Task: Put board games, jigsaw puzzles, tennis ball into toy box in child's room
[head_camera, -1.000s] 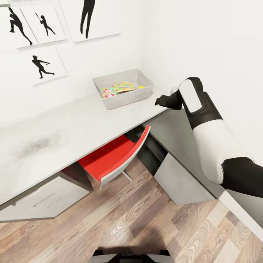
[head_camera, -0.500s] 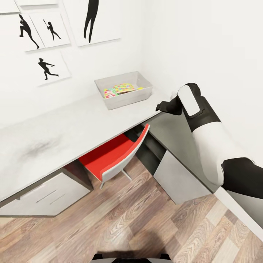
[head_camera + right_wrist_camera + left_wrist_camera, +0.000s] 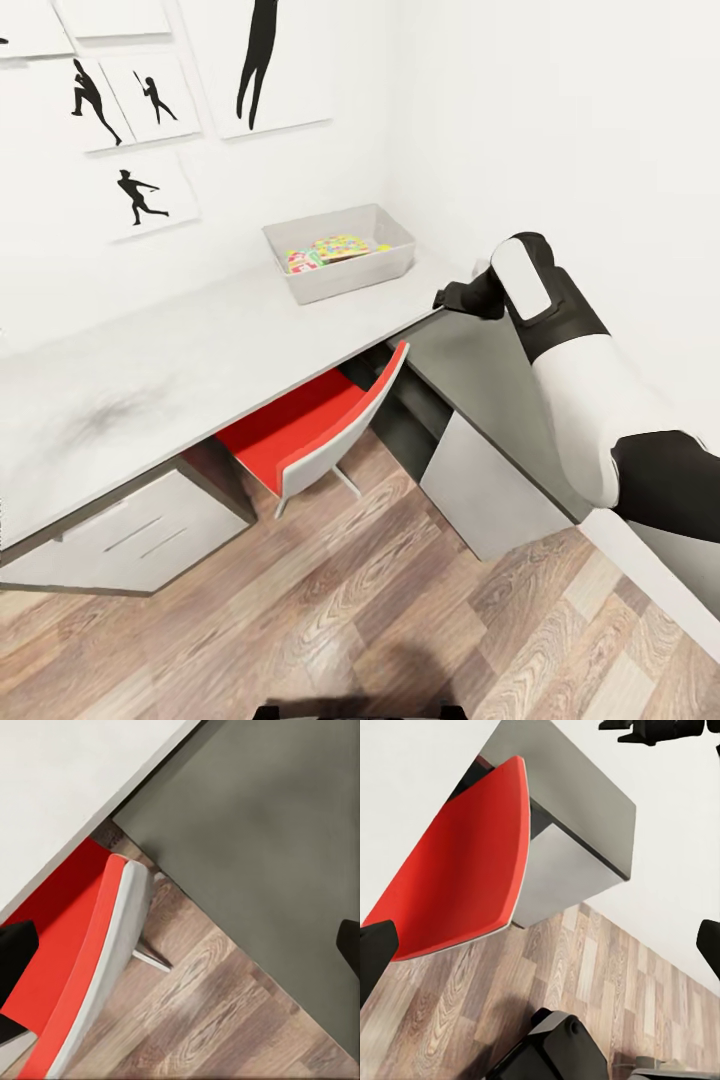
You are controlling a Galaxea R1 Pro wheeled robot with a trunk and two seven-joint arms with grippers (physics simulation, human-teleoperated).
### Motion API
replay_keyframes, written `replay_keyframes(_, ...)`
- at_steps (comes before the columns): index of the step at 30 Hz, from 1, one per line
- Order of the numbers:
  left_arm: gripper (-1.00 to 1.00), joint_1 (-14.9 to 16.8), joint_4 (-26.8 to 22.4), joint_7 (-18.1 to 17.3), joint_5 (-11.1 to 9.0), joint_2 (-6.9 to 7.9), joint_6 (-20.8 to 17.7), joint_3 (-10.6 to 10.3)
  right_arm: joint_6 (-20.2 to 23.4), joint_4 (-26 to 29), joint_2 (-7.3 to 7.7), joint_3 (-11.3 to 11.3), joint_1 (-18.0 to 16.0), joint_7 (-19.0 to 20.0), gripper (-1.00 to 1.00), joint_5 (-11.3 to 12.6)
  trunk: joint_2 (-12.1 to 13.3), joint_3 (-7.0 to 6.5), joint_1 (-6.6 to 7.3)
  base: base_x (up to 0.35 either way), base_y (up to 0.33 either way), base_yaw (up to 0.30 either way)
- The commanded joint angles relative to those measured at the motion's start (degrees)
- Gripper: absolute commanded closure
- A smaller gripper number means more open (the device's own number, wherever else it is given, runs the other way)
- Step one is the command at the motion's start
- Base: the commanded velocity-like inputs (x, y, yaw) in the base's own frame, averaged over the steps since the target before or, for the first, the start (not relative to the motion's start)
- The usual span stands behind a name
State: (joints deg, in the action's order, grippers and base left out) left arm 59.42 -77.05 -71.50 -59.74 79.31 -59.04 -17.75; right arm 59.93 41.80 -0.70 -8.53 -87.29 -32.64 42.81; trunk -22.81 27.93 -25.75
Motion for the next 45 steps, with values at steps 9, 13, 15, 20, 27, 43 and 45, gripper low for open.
replay_keyframes(9, -1.00, 0.35, 0.05, -0.13, -0.25, 0.06, -0.38, -0.44, 0.07, -0.30, 0.04, -0.24, 2.39, -0.59, -1.00, 0.60, -0.11, -0.76, -0.03, -0.115, 0.057, 0.000)
replay_keyframes(13, -1.00, 0.35, 0.05, -0.13, -0.24, -0.01, -0.38, -0.45, 0.07, -0.31, -0.01, -0.32, 5.78, -0.59, -1.00, 0.59, -0.11, -1.14, -0.03, -0.068, 0.032, 0.000)
replay_keyframes(15, -1.00, 0.35, 0.05, -0.13, -0.23, -0.02, -0.38, -0.44, 0.07, -0.31, -0.01, -0.34, 6.18, -0.59, -1.00, 0.59, -0.11, -1.33, -0.03, -0.163, 0.075, 0.000)
replay_keyframes(20, -1.00, 0.35, 0.05, -0.13, -0.25, -0.03, -0.38, -0.44, 0.07, -0.32, -0.20, -0.36, 7.57, -0.59, -1.00, 0.54, -0.11, -1.81, -0.03, -0.163, 0.086, 0.000)
replay_keyframes(27, -1.00, 0.35, 0.05, -0.13, -0.25, -0.03, -0.38, -0.52, 0.07, -0.32, -0.14, -2.00, 9.02, -0.59, -1.00, 0.60, -0.11, -2.48, -0.03, -0.146, 0.049, 0.000)
replay_keyframes(43, -1.00, 0.35, 0.05, -0.13, -0.29, -0.20, -0.38, -0.61, 0.07, -0.27, -0.84, -2.28, 15.63, -0.59, -1.00, 0.54, -0.11, -4.00, -0.03, -0.016, 0.005, 0.000)
replay_keyframes(45, -1.00, 0.35, 0.05, -0.13, -0.29, -0.20, -0.38, -0.56, 0.07, -0.25, -0.95, -2.28, 16.57, -0.59, -1.00, 0.58, -0.11, -4.19, -0.03, 0.000, 0.000, 0.000)
